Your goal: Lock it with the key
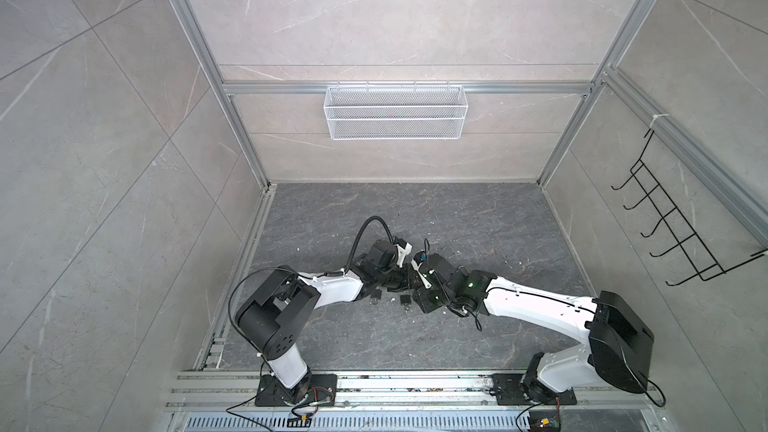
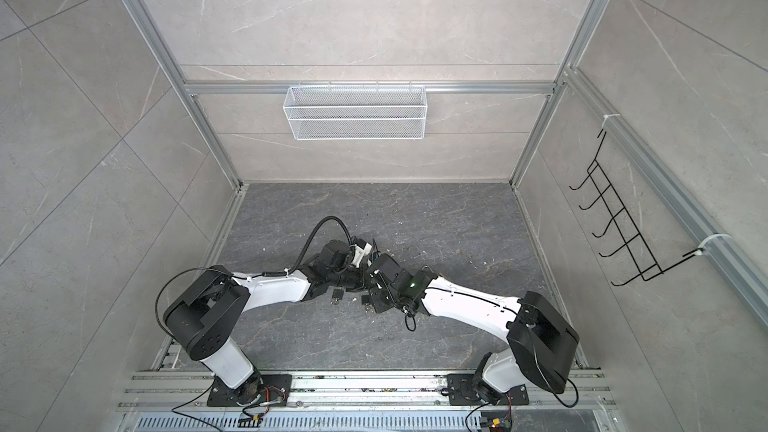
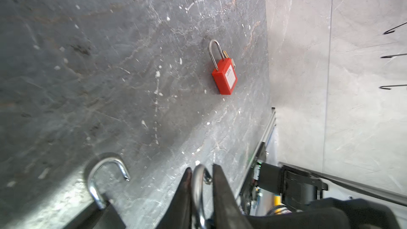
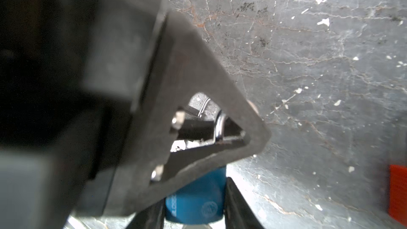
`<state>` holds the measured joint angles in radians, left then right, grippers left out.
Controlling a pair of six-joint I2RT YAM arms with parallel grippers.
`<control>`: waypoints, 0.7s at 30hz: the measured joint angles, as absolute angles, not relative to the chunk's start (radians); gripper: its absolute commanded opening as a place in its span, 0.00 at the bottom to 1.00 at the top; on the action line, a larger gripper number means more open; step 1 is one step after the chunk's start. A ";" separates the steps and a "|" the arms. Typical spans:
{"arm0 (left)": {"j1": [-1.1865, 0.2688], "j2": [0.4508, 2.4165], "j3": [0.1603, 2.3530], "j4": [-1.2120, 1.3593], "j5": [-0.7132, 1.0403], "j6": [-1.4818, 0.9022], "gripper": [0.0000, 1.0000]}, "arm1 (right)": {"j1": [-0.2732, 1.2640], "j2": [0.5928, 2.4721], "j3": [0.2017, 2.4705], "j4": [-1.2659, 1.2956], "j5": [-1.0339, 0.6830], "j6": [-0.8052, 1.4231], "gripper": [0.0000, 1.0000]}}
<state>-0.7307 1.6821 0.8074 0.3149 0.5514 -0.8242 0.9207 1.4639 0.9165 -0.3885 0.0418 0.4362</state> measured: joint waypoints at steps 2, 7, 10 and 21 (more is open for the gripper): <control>-0.730 1.682 0.813 0.326 0.561 -0.844 0.00 | 0.921 1.459 0.916 -0.384 0.054 0.445 0.30; -0.731 1.682 0.820 0.339 0.562 -0.844 0.00 | 0.920 1.453 0.916 -0.381 0.076 0.444 0.33; -0.731 1.682 0.820 0.345 0.559 -0.845 0.00 | 0.920 1.451 0.916 -0.379 0.082 0.443 0.40; -0.736 1.493 0.740 0.316 0.312 -0.922 0.00 | 0.920 1.200 0.836 -0.266 0.060 0.424 0.53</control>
<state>-0.7361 1.4933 0.7403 0.3164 0.3119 -0.9218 0.9203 1.1995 0.8356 -0.2661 0.0597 0.4236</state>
